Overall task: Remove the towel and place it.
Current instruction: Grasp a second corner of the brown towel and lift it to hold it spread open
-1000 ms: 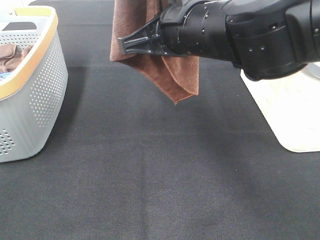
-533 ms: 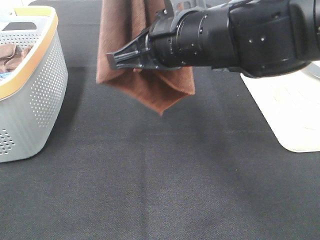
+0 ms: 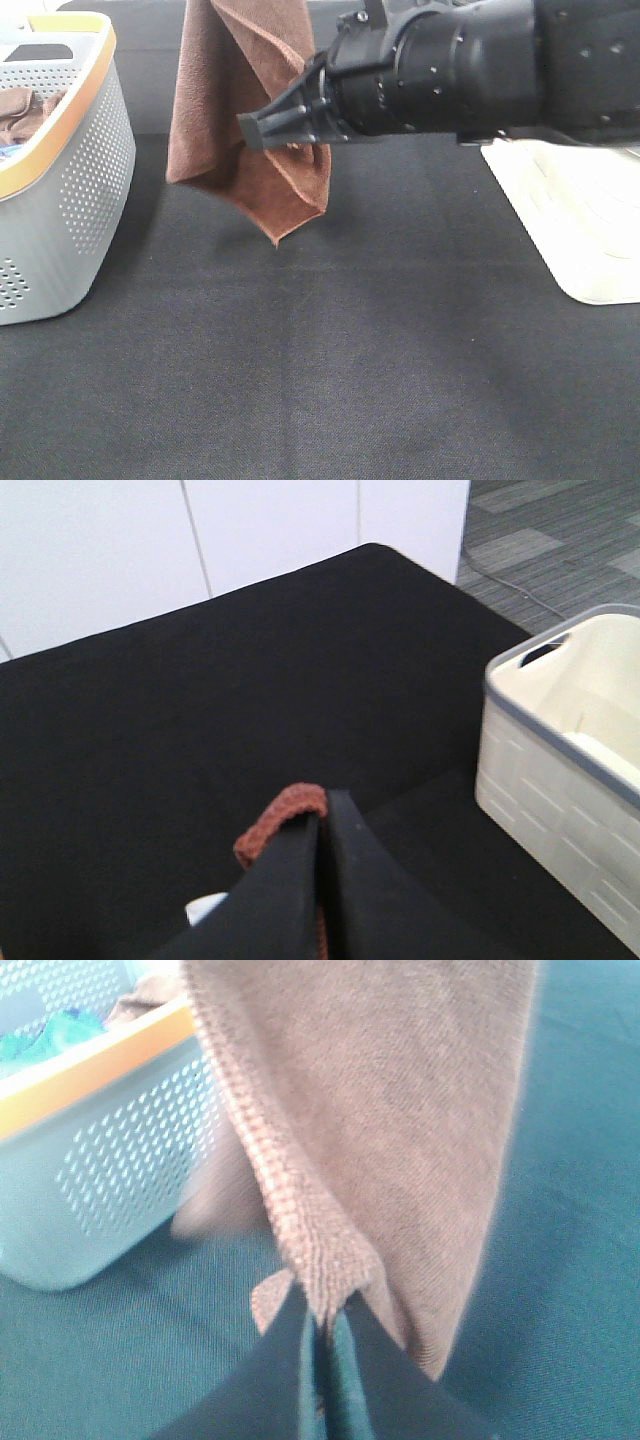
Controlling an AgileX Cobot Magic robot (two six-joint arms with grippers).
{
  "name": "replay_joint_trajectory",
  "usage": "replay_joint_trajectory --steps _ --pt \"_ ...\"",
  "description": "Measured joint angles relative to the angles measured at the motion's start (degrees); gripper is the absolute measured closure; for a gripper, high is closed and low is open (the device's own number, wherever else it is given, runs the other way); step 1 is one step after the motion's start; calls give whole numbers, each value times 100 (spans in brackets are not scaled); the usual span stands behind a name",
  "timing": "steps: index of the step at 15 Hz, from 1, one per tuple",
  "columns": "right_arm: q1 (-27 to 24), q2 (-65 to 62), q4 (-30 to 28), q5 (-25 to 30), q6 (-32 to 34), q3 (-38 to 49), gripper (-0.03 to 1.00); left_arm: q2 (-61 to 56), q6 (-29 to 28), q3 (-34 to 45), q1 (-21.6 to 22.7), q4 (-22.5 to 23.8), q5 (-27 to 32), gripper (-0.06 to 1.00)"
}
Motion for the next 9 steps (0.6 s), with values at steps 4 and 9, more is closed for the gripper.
replay_joint_trajectory --steps 4,9 --pt "11 -17 6 1100 -882 86 97 17 6 0 384 -842 -34 94" --pt "17 -29 6 304 -1255 86 97 17 6 0 384 -1043 -46 94"
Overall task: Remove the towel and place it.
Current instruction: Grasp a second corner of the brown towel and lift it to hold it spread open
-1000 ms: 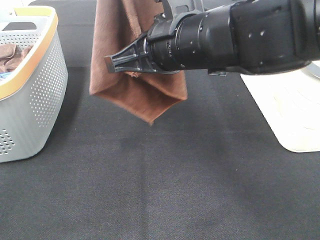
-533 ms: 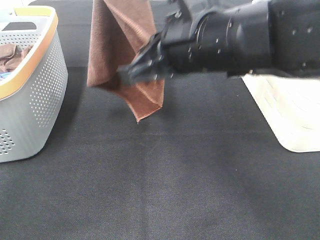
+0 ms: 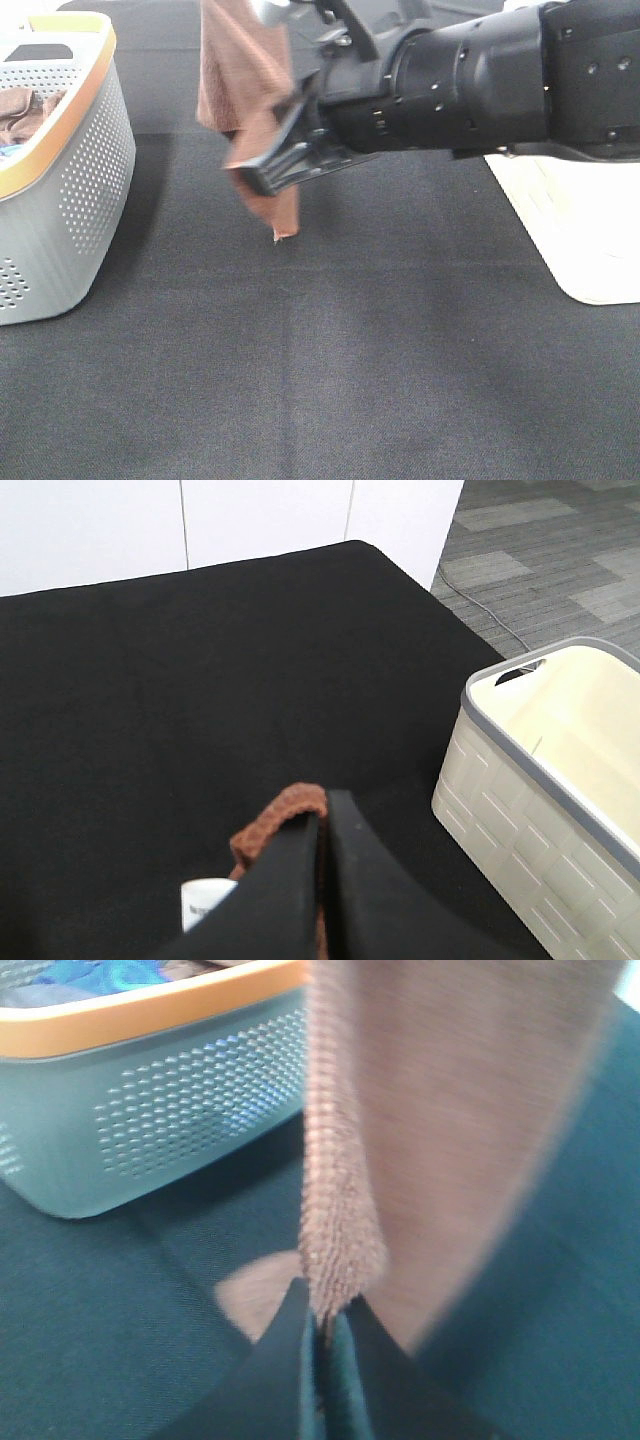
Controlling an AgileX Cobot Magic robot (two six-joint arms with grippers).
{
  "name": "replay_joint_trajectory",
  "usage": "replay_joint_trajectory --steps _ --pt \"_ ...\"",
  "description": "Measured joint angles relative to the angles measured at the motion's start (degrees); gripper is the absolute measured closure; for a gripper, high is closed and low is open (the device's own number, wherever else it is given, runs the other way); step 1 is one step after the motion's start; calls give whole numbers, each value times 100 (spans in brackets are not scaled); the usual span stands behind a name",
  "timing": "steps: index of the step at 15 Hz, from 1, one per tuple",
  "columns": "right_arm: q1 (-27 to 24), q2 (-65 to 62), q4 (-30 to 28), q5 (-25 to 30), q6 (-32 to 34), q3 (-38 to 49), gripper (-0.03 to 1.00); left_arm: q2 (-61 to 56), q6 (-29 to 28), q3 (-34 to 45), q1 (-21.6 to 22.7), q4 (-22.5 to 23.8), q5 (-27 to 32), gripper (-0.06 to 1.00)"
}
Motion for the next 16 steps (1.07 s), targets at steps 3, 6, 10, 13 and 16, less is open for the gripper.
replay_joint_trajectory --steps 3,6,10,13,16 --pt "0 0 6 1060 -149 0 97 0 0 0 11 0 0 94" --pt "0 0 -647 2257 453 29 97 0 6 0 11 0 0 94" --pt "-29 -23 -3782 2819 3581 -11 97 6 6 52 6 -172 418 94" --pt "-34 -40 -6383 2636 6595 -17 97 52 6 52 0 -212 487 94" --pt "-34 -92 -8531 2555 8881 -17 97 52 6 52 0 -160 464 94"
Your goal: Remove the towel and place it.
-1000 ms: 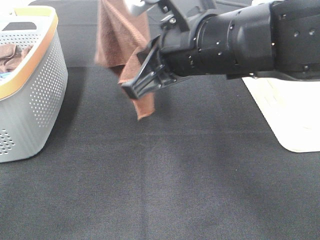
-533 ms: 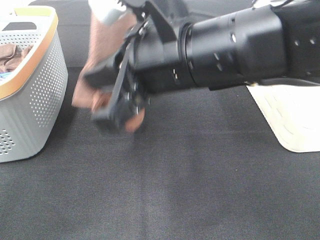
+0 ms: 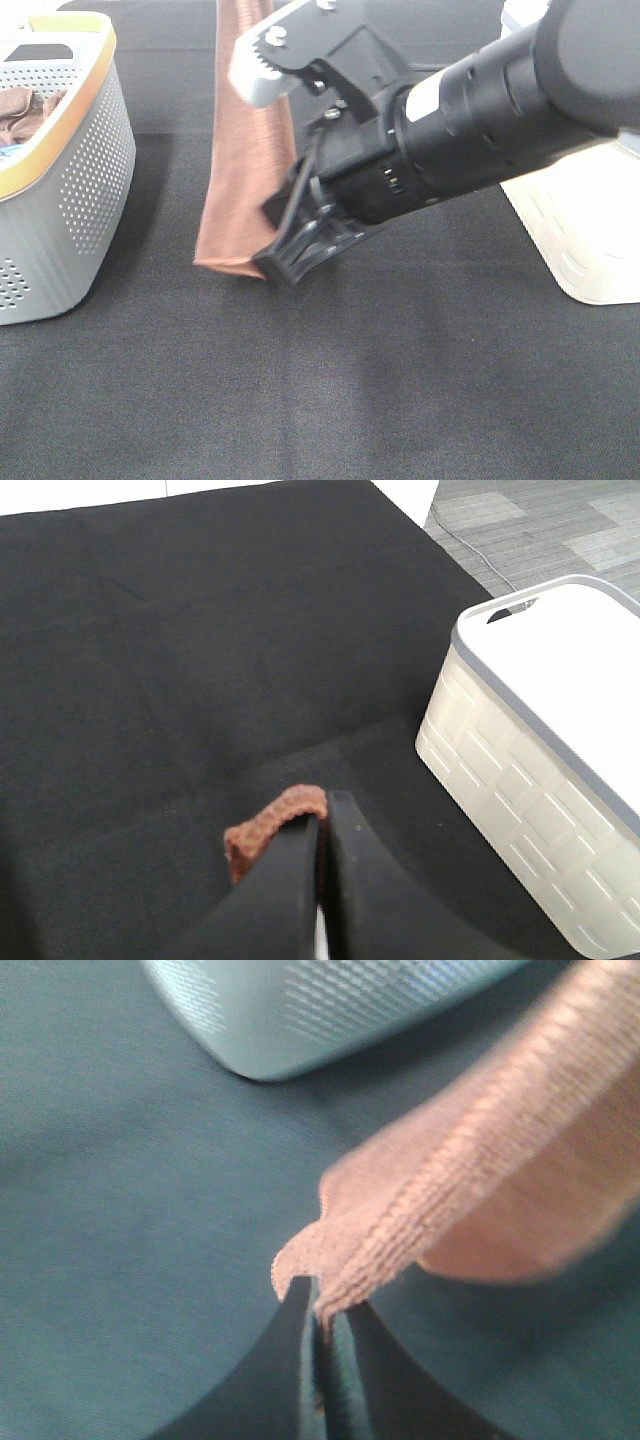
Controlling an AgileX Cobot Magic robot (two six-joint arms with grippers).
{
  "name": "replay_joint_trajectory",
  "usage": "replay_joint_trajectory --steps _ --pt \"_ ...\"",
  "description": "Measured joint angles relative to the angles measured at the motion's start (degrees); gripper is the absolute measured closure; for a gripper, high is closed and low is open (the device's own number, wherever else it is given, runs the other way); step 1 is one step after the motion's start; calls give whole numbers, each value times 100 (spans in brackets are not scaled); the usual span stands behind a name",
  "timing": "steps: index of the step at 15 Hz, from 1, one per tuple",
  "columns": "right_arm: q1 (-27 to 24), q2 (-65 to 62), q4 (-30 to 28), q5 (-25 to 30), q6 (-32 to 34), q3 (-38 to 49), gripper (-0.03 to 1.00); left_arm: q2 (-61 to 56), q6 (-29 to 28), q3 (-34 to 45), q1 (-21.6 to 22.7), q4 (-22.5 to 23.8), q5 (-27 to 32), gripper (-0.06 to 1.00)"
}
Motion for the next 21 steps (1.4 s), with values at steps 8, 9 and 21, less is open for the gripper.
replay_joint_trajectory --steps 8,9,21 --pt "-670 -92 -3466 561 3724 -877 97 17 0 -17 304 888 -625 94" --pt "-951 -92 -3489 556 3770 -1049 97 74 0 -23 401 900 -745 94" --pt "-2578 1306 -3913 -1043 2939 -3340 97 1696 0 -29 1163 1043 -3827 94"
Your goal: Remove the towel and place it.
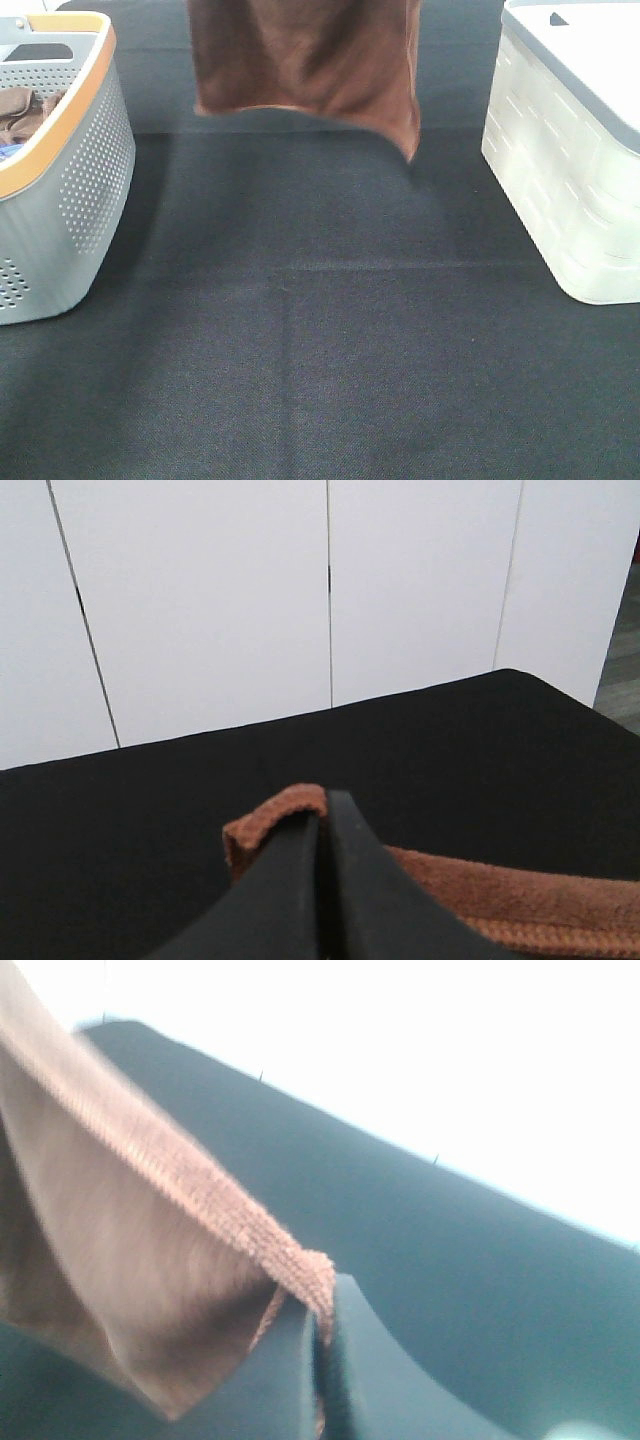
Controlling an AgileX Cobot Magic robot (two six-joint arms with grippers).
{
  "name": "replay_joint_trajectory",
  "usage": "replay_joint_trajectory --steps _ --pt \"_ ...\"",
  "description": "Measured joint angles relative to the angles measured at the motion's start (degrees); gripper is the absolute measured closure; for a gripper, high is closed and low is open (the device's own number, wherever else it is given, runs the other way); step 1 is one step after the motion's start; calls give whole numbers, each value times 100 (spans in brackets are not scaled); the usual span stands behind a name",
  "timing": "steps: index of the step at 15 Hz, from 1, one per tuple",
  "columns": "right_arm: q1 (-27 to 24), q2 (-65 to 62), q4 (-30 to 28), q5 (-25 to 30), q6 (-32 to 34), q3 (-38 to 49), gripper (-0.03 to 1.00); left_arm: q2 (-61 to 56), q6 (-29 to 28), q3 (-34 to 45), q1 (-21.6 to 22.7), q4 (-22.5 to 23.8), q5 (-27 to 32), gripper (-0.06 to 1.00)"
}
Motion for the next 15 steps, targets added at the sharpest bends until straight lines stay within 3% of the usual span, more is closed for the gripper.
replay_joint_trajectory --steps 2,4,5,6,8,12,15 --pt "-155 252 -46 -218 -120 -338 97 160 0 0 17 52 -172 94" --pt "-286 476 -57 -189 -132 -435 97 304 0 0 11 74 109 94" --pt "-286 613 -52 138 -143 -435 97 338 0 0 -11 74 561 94" --pt "-275 802 109 762 -155 -435 97 378 0 0 -52 6 1444 94" --pt "-241 1020 630 1759 -292 -435 97 384 -6 0 -132 -201 2607 94" --pt "-218 1060 2149 3048 -1364 -441 97 384 160 0 -138 -728 4458 94" --pt "-229 1060 2664 3965 -1633 -441 97 384 676 0 -86 -1387 5752 94"
